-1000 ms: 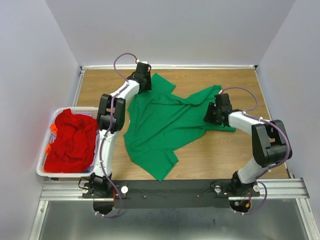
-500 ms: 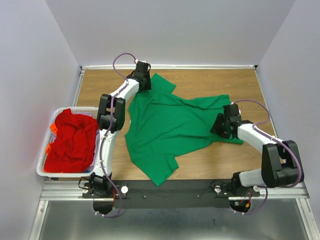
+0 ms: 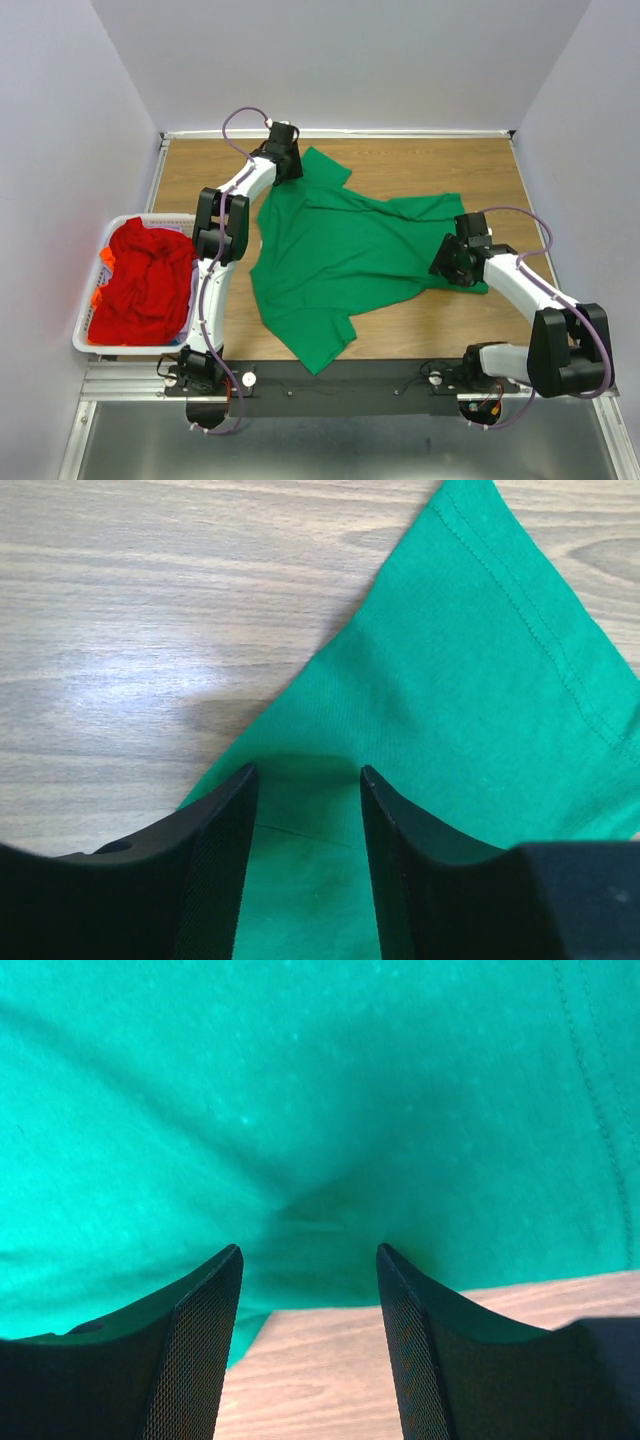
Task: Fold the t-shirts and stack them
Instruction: Flatten the tshirt out
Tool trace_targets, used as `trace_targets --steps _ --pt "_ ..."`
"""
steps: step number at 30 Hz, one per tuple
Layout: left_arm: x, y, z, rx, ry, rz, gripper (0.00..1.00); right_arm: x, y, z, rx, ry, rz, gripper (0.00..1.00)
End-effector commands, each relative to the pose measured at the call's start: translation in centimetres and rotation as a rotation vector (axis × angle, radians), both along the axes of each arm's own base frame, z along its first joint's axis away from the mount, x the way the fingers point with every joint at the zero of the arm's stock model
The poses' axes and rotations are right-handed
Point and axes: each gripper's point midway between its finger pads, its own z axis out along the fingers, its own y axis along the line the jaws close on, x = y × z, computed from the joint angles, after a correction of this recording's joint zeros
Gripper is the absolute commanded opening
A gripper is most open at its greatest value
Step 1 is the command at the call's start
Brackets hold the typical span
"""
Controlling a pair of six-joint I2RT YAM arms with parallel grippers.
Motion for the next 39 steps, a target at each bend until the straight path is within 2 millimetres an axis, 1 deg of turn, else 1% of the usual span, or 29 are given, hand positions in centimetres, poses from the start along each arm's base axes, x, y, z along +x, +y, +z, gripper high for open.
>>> trace_targets --steps 1,2,3,4,5,6,7,8,9,10,11,12,13,14,15,16,17,18,20,21,22,23,24,25,27,30,33,36,39 --pt "0.5 0.4 2.8 -0.020 -0.040 0.006 0.61 3.1 -0.4 3.7 -0.023 -0.098 0.007 0.63" --pt "0.7 0.4 4.2 -0.025 -0.066 0.006 0.63 3.9 -0.6 4.3 -0.032 -0.119 0.000 0.63" --pt "0.9 0.5 6.5 -0.029 -0.107 0.010 0.64 5.2 -1.1 4.7 -0.040 -0.136 -0.019 0.63" --pt "1.0 0.5 7.7 -0.026 -0.129 0.009 0.66 6.7 -1.2 5.8 -0.036 -0.174 -0.032 0.63" --pt "0.9 0.6 10.2 -0.030 -0.170 0.009 0.69 7.6 -1.3 6.1 -0.019 -0.184 -0.048 0.63" --pt "0.5 0.6 10.9 -0.024 -0.178 0.010 0.70 8.9 -1.8 5.9 -0.006 -0.194 -0.078 0.62" --pt "0.2 0.6 11.7 -0.022 -0.189 0.008 0.71 9.7 -2.0 5.9 0.008 -0.200 -0.094 0.62" --pt "-0.3 0.6 12.4 -0.018 -0.197 0.002 0.72 11.0 -2.1 6.8 0.026 -0.230 -0.110 0.62" --pt "-1.4 0.7 13.5 -0.015 -0.209 0.002 0.72 12.1 -2.3 6.4 0.057 -0.238 -0.139 0.62" --pt "-2.1 0.8 13.9 -0.010 -0.214 0.002 0.72 12.9 -3.0 6.5 0.071 -0.252 -0.172 0.61" --pt "-3.0 0.4 14.1 -0.002 -0.216 -0.007 0.73 13.6 -3.3 6.6 0.087 -0.266 -0.191 0.61" --pt "-4.5 0.9 14.2 0.014 -0.213 -0.002 0.73 14.8 -4.1 7.0 0.112 -0.296 -0.237 0.59" --pt "-5.5 0.8 14.0 0.022 -0.208 -0.005 0.74 15.3 -4.5 6.2 0.120 -0.284 -0.259 0.58" --pt "-6.5 0.6 15.8 0.022 -0.247 -0.011 0.75 16.4 -5.2 6.3 0.139 -0.310 -0.298 0.58" --pt "-8.2 0.9 13.4 0.042 -0.194 -0.018 0.77 16.8 -5.6 6.0 0.146 -0.314 -0.318 0.57" --pt "-9.1 1.1 12.9 0.047 -0.181 -0.021 0.79 17.2 -5.9 4.9 0.150 -0.298 -0.336 0.57" --pt "-10.0 1.3 12.3 0.051 -0.167 -0.024 0.79 17.7 -6.3 4.6 0.162 -0.303 -0.364 0.57" --pt "-11.8 1.5 11.3 0.063 -0.143 -0.037 0.79 18.3 -6.7 4.6 0.171 -0.317 -0.379 0.56" --pt "-13.5 2.1 10.5 0.084 -0.126 -0.039 0.79 19.0 -7.0 3.8 0.179 -0.311 -0.396 0.54" --pt "-15.1 2.6 9.7 0.104 -0.112 -0.043 0.79 19.5 -7.1 3.2 0.181 -0.309 -0.410 0.54" --pt "-15.8 2.9 9.3 0.111 -0.106 -0.047 0.79 19.6 -7.2 2.8 0.182 -0.303 -0.415 0.53" --pt "-16.6 2.9 9.1 0.114 -0.103 -0.055 0.79 20.0 -7.3 2.8 0.182 -0.306 -0.420 0.53" --pt "-17.3 3.0 9.6 0.106 -0.113 -0.065 0.79 20.2 -7.5 2.1 0.179 -0.296 -0.433 0.53" --pt "-18.6 3.4 8.3 0.116 -0.084 -0.073 0.79 20.4 -7.6 1.9 0.179 -0.298 -0.439 0.52" --pt "-20.0 3.9 8.1 0.116 -0.085 -0.078 0.79 20.8 -7.7 1.3 0.180 -0.291 -0.446 0.51" --pt "-21.1 4.2 8.4 0.104 -0.111 -0.084 0.79 21.0 -7.6 0.7 0.185 -0.280 -0.450 0.51" --pt "-21.4 4.3 8.3 0.103 -0.124 -0.092 0.79 20.6 -7.6 -0.3 0.191 -0.253 -0.468 0.50" --pt "-21.4 4.2 7.9 0.107 -0.111 -0.099 0.79 20.1 -7.1 -0.8 0.212 -0.235 -0.467 0.49" --pt "-21.3 4.1 7.6 0.105 -0.104 -0.100 0.79 19.9 -7.1 -0.9 0.209 -0.232 -0.469 0.41"
